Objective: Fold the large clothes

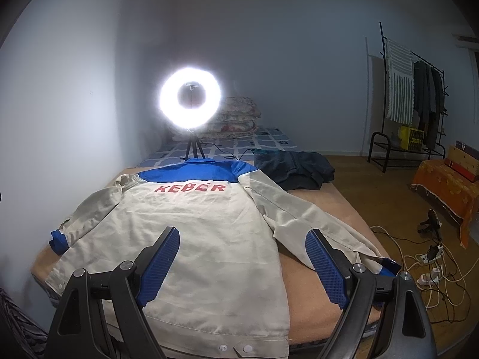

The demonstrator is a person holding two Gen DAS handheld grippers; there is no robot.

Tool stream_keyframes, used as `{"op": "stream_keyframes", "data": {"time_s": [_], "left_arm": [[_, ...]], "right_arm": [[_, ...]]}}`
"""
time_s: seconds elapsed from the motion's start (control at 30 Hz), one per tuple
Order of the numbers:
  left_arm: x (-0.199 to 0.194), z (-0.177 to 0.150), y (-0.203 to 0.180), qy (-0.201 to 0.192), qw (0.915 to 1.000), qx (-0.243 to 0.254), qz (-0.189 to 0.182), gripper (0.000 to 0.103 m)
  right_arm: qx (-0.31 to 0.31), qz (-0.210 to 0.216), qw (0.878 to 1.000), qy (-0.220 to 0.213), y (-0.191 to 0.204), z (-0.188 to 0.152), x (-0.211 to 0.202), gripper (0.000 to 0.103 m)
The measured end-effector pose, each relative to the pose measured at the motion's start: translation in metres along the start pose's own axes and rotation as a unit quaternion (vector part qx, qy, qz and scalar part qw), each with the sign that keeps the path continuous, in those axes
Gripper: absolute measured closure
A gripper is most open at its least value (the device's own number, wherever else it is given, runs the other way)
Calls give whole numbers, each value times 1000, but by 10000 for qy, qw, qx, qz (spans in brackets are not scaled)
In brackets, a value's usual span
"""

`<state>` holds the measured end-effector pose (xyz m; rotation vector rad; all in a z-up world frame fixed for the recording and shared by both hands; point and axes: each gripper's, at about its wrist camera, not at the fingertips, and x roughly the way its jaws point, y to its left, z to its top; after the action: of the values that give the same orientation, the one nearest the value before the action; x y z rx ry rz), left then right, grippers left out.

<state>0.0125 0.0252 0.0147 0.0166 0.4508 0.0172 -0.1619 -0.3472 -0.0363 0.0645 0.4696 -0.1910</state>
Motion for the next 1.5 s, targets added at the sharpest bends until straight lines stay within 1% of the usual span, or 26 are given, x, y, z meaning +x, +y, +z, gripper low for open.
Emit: {"op": "stream_keyframes", "data": {"time_s": [1.07, 1.5], "left_arm": [[11, 0, 19, -24, 10000, 0, 55, 0], [13, -10, 31, -37, 9999, 6, 138, 0]], "right_arm": [[-165, 153, 9997, -47, 20, 5, 6, 15], [-191, 227, 9995, -62, 28, 7, 10, 15]]}}
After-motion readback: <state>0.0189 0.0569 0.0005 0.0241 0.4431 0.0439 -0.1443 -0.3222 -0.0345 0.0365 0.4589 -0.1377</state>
